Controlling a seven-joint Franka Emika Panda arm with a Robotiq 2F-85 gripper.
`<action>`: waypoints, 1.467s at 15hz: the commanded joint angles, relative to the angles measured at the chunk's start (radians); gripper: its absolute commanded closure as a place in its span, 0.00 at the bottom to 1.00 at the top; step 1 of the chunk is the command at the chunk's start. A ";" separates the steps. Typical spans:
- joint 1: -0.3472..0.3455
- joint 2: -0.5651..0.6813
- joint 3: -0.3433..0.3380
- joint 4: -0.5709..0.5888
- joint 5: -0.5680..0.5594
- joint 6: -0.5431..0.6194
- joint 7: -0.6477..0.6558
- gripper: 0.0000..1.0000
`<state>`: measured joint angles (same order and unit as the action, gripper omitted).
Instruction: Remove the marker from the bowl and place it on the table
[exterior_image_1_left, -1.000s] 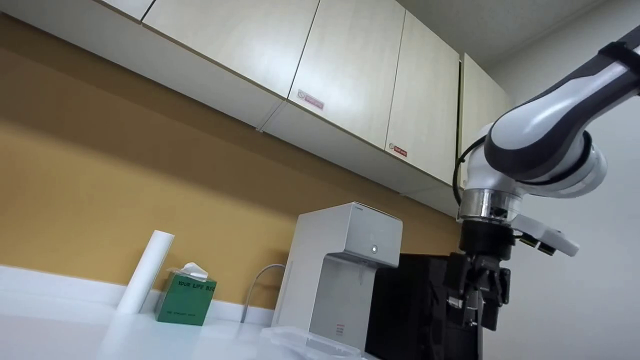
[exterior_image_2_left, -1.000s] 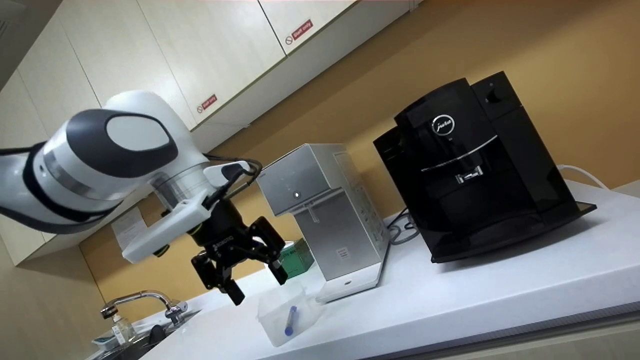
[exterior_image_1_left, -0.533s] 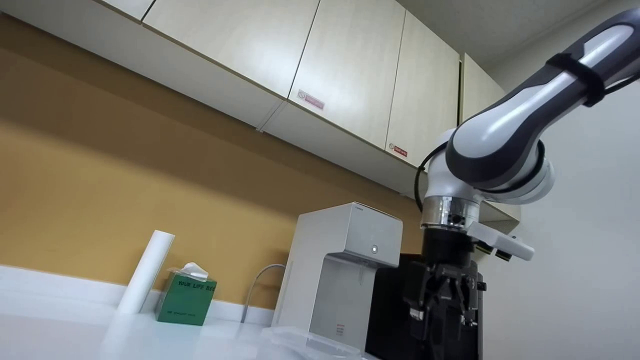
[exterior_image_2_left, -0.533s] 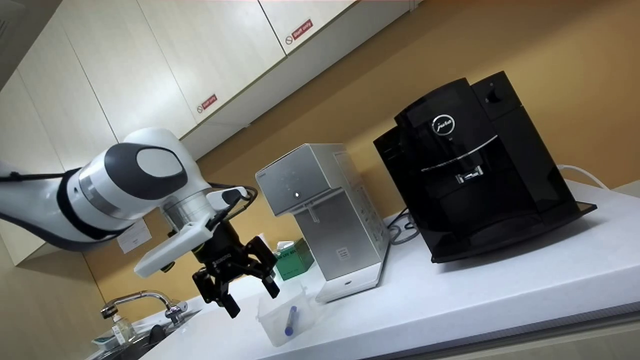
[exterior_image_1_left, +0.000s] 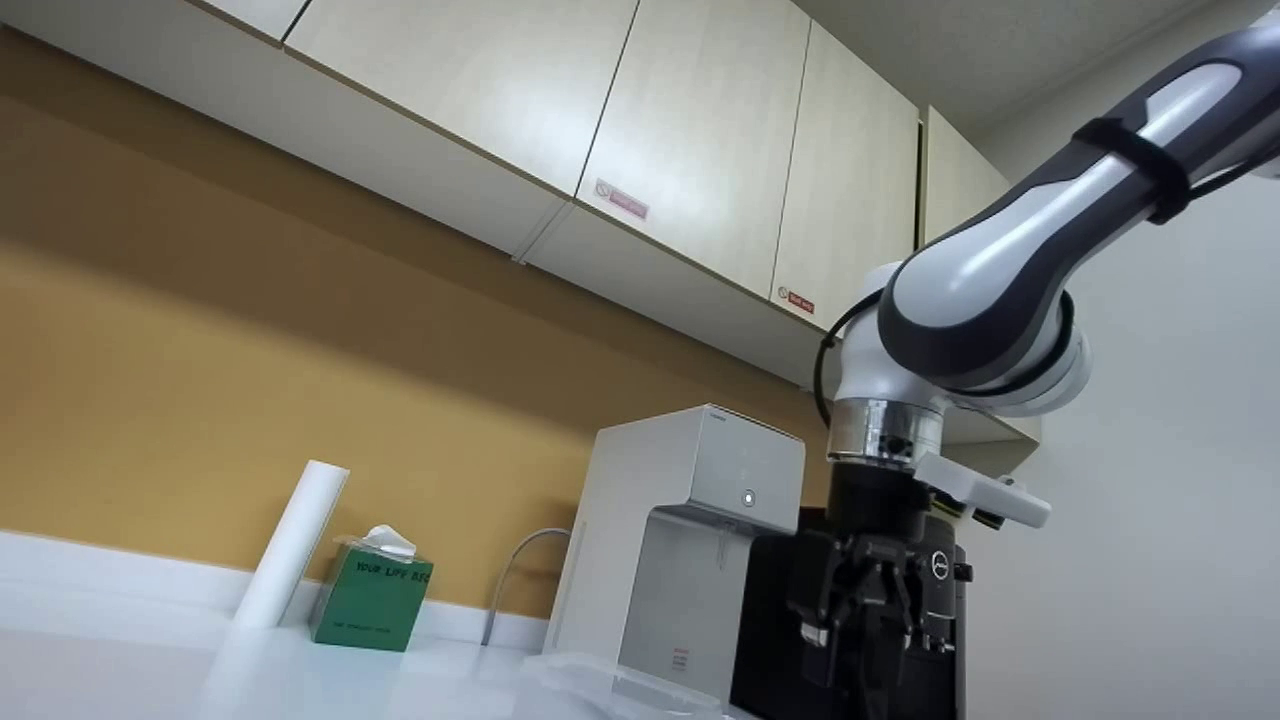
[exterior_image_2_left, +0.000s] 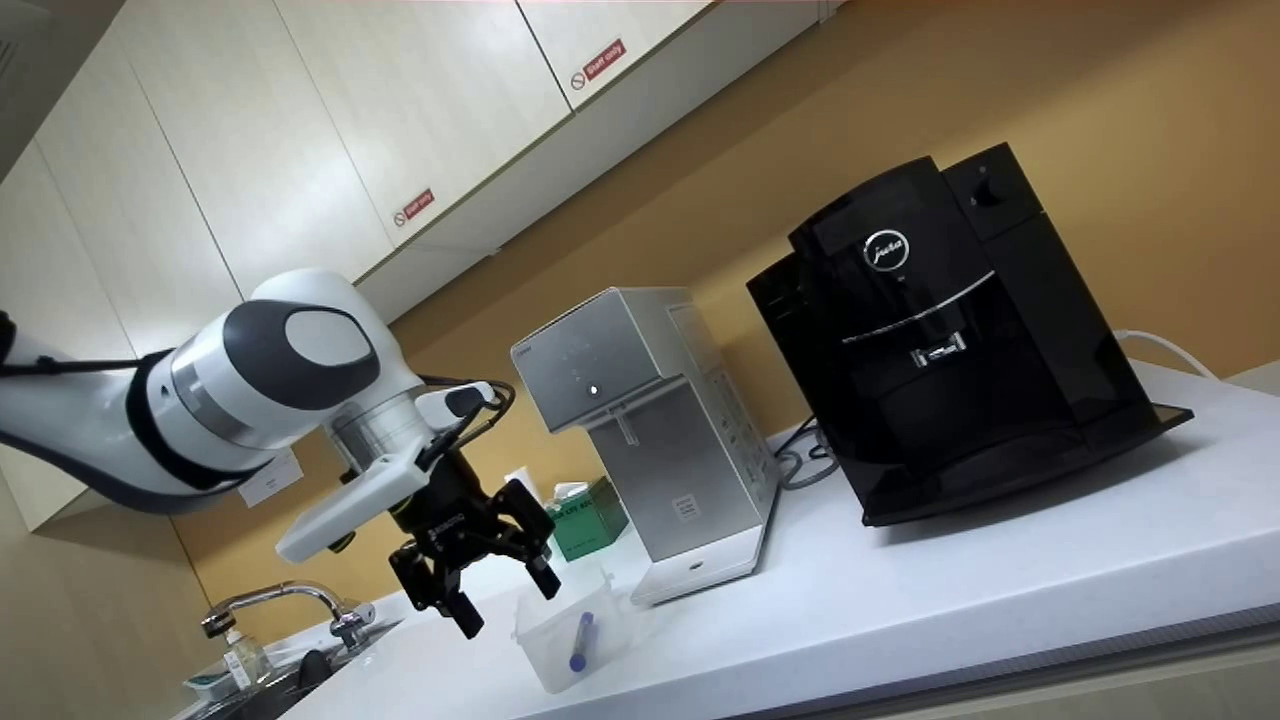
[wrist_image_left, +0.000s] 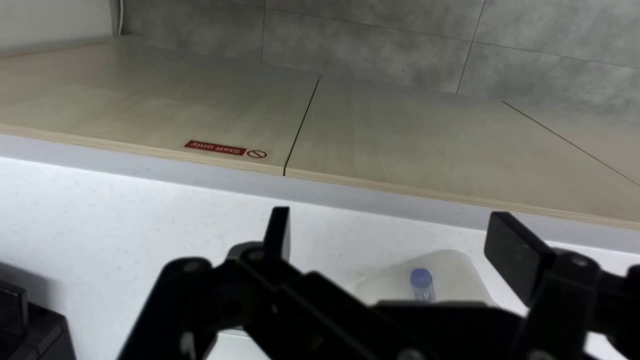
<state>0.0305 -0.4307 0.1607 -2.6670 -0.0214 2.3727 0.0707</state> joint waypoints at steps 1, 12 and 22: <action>0.007 0.045 0.071 0.030 -0.071 0.084 0.139 0.00; 0.022 0.359 0.171 0.377 -0.213 -0.107 0.373 0.00; 0.094 0.401 0.086 0.412 -0.150 -0.143 0.309 0.00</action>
<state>0.0943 -0.0310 0.2798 -2.2535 -0.1808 2.2243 0.3725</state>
